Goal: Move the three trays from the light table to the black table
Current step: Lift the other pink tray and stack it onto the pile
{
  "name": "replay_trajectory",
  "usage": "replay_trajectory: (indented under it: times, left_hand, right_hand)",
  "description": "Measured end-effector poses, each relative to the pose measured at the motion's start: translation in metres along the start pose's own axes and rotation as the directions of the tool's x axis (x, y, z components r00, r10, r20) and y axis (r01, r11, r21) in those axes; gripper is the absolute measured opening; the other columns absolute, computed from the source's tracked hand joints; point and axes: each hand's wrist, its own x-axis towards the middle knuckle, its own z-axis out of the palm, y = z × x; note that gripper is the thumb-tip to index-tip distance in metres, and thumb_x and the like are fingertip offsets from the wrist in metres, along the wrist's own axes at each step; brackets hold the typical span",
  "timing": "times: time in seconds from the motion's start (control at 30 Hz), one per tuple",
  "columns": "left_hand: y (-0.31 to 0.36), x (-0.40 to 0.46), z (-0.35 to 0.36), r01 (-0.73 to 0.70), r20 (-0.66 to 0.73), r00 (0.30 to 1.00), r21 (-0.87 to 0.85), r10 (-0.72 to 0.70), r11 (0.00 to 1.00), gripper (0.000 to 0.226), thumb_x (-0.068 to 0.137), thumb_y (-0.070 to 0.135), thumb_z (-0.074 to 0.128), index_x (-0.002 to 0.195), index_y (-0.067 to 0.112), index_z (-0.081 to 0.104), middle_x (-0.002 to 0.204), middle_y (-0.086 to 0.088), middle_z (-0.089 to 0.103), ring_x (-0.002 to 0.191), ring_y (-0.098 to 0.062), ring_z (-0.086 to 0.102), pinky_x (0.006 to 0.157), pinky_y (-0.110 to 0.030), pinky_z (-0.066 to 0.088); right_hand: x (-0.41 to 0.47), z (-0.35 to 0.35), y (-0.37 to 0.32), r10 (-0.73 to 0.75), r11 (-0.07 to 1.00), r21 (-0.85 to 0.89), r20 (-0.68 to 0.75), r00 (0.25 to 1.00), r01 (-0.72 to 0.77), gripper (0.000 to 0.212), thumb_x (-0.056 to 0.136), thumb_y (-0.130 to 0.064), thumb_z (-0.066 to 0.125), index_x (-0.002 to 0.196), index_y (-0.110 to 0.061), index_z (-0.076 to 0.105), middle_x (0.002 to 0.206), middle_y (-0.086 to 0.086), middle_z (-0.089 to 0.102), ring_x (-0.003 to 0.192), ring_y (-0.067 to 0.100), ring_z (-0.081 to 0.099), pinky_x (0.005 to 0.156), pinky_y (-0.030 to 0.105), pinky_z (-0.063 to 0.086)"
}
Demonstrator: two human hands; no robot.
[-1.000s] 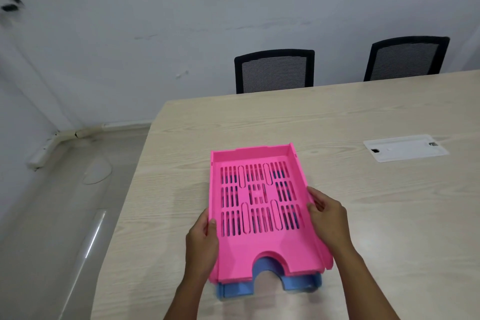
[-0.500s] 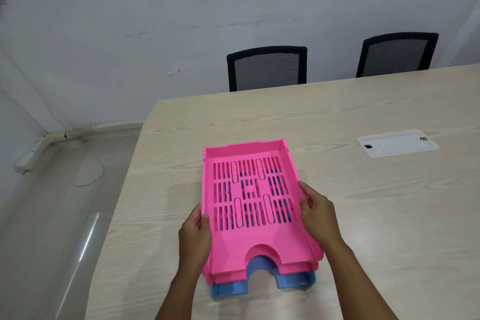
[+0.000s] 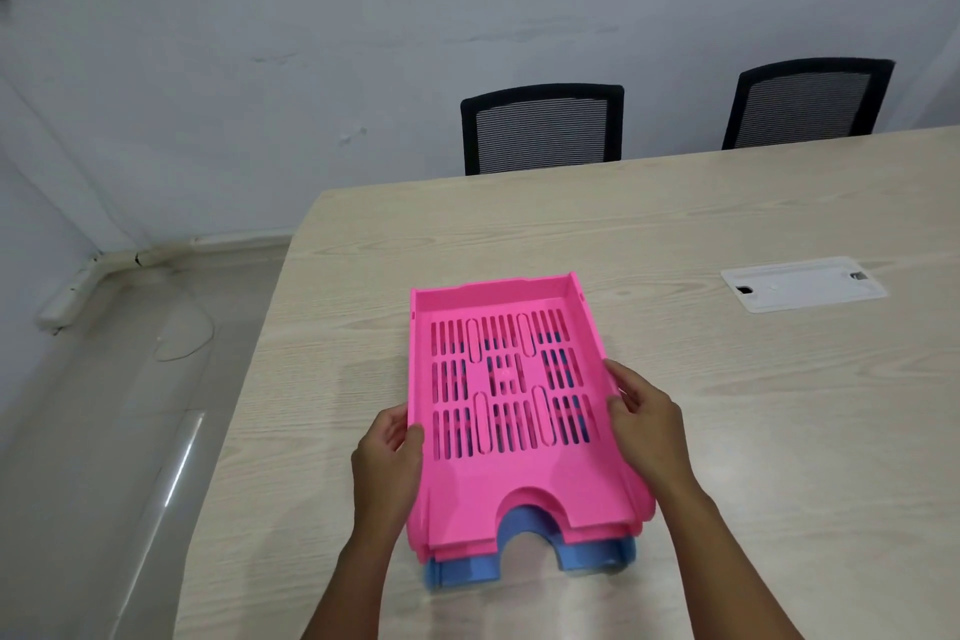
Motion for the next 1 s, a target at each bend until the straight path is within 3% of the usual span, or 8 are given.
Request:
replay_trajectory:
  times: [0.13, 0.2, 0.3, 0.4, 0.53, 0.67, 0.8, 1.0]
  left_hand:
    - [0.005, 0.0, 0.002, -0.001, 0.001, 1.0, -0.004, 0.001, 1.0, 0.019, 0.095, 0.012, 0.057, 0.107, 0.025, 0.062, 0.099, 0.006, 0.068, 0.103, -0.02, 0.067, 0.09, -0.042, 0.056]
    - [0.005, 0.002, 0.002, 0.023, 0.031, 0.999, -0.011, -0.022, 1.0, 0.018, 0.096, 0.016, 0.056, 0.111, 0.024, 0.062, 0.105, 0.004, 0.067, 0.107, -0.022, 0.066, 0.089, -0.043, 0.056]
    - [-0.002, 0.009, 0.002, 0.094, 0.144, 0.986, -0.044, -0.087, 0.995, 0.035, 0.097, 0.034, 0.056, 0.13, 0.024, 0.057, 0.123, -0.001, 0.067, 0.112, -0.026, 0.066, 0.094, -0.051, 0.055]
    - [-0.014, 0.016, 0.004, 0.148, 0.226, 0.966, -0.072, -0.129, 0.986, 0.043, 0.098, 0.045, 0.048, 0.138, 0.028, 0.055, 0.129, -0.004, 0.068, 0.119, -0.029, 0.064, 0.103, -0.055, 0.049]
    - [-0.011, 0.018, 0.002, 0.126, 0.259, 0.96, -0.062, -0.106, 0.99, 0.039, 0.103, 0.037, 0.042, 0.135, 0.023, 0.06, 0.123, -0.004, 0.072, 0.114, -0.026, 0.067, 0.104, -0.054, 0.049]
    - [-0.01, 0.014, 0.0, 0.086, 0.254, 0.964, -0.012, -0.08, 0.996, 0.037, 0.104, 0.032, 0.04, 0.131, 0.022, 0.064, 0.117, -0.003, 0.075, 0.11, -0.025, 0.068, 0.102, -0.053, 0.05]
    - [-0.006, 0.012, 0.002, 0.047, 0.241, 0.969, 0.017, -0.049, 0.999, 0.038, 0.105, 0.031, 0.037, 0.13, 0.021, 0.063, 0.116, -0.004, 0.074, 0.109, -0.025, 0.068, 0.1, -0.051, 0.052]
    - [0.002, 0.016, 0.003, 0.02, 0.205, 0.978, 0.038, -0.027, 0.999, 0.033, 0.105, 0.029, 0.037, 0.114, 0.021, 0.069, 0.095, -0.001, 0.075, 0.089, -0.022, 0.071, 0.074, -0.036, 0.056]
  right_hand:
    - [0.001, 0.002, 0.0, 0.008, 1.0, 0.03, -0.01, 1.0, -0.007, 0.049, 0.096, -0.002, 0.049, 0.141, -0.021, 0.056, 0.135, -0.004, 0.063, 0.115, 0.008, 0.058, 0.099, 0.025, 0.045]
    - [0.002, 0.002, 0.001, 0.022, 0.999, 0.024, -0.012, 1.0, -0.021, 0.048, 0.097, -0.007, 0.051, 0.143, -0.021, 0.053, 0.135, -0.003, 0.062, 0.12, 0.012, 0.058, 0.106, 0.033, 0.046]
    - [0.008, -0.001, 0.008, 0.128, 0.992, -0.002, 0.022, 0.992, -0.128, 0.054, 0.097, -0.028, 0.057, 0.149, -0.023, 0.044, 0.15, 0.001, 0.051, 0.136, 0.021, 0.05, 0.112, 0.046, 0.042]
    - [0.012, -0.002, 0.019, 0.184, 0.983, 0.005, 0.127, 0.975, -0.186, 0.049, 0.096, -0.049, 0.049, 0.142, -0.032, 0.052, 0.14, 0.001, 0.061, 0.123, 0.024, 0.061, 0.104, 0.054, 0.049]
    - [0.012, -0.001, 0.015, 0.138, 0.99, 0.018, 0.138, 0.981, -0.142, 0.033, 0.103, -0.035, 0.041, 0.119, -0.03, 0.07, 0.107, -0.001, 0.075, 0.099, 0.021, 0.069, 0.092, 0.051, 0.056]
    - [0.013, -0.001, 0.016, 0.144, 0.989, 0.011, 0.107, 0.984, -0.146, 0.034, 0.102, -0.026, 0.043, 0.112, -0.021, 0.075, 0.097, 0.001, 0.077, 0.093, 0.023, 0.071, 0.089, 0.05, 0.057]
    - [0.017, 0.002, 0.02, 0.131, 0.991, -0.003, 0.094, 0.987, -0.131, 0.034, 0.102, -0.028, 0.042, 0.105, -0.022, 0.076, 0.094, 0.002, 0.077, 0.091, 0.024, 0.071, 0.086, 0.051, 0.059]
    - [0.019, 0.005, 0.016, 0.087, 0.996, -0.003, 0.095, 0.992, -0.087, 0.034, 0.103, -0.024, 0.04, 0.111, -0.021, 0.073, 0.095, 0.002, 0.075, 0.089, 0.021, 0.07, 0.084, 0.048, 0.059]
